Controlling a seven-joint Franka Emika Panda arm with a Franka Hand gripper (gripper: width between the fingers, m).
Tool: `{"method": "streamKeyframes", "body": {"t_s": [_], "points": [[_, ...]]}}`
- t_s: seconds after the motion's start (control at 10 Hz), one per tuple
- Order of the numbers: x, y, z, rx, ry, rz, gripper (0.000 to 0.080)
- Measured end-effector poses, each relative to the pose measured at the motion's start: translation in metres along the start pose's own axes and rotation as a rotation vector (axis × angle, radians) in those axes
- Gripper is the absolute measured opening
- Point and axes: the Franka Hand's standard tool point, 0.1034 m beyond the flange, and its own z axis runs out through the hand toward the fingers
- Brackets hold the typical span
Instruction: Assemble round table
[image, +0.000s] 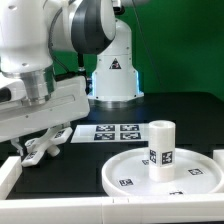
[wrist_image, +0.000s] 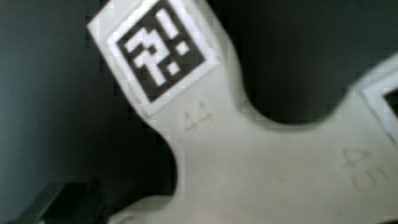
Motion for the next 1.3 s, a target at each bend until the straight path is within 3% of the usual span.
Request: {"method": "streamKeyframes", "body": {"t_s": [0.1,0.2,0.3,0.7,0.8,0.9,1.0,1.1,1.3], "points": [[0.002,0.003,-0.005,-0.008,0.009,0.001,0.0626],[0.003,0.003,-0.012,-0.015,0.018,0.002,0.0448],[0.003,0.004,-0.016,-0.019,0.023,0.003,0.0358],[0.007,0.002,-0.024,-0.025,0.031,0.0,0.0352],[0.012,0.002,-0.032,-0.041,0.048,-0.002,0.0297],[0.017,0.002,-0.041,-0.058,0.066,0.005,0.0181],[0.023,-0.003,-0.05,-0.066,0.078,0.013,0.0181],[0.033,-0.011,-0.061,-0.074,0.091,0.031,0.0121],[0.057,-0.025,-0.092,-0.094,0.128,0.04,0.0117]]}}
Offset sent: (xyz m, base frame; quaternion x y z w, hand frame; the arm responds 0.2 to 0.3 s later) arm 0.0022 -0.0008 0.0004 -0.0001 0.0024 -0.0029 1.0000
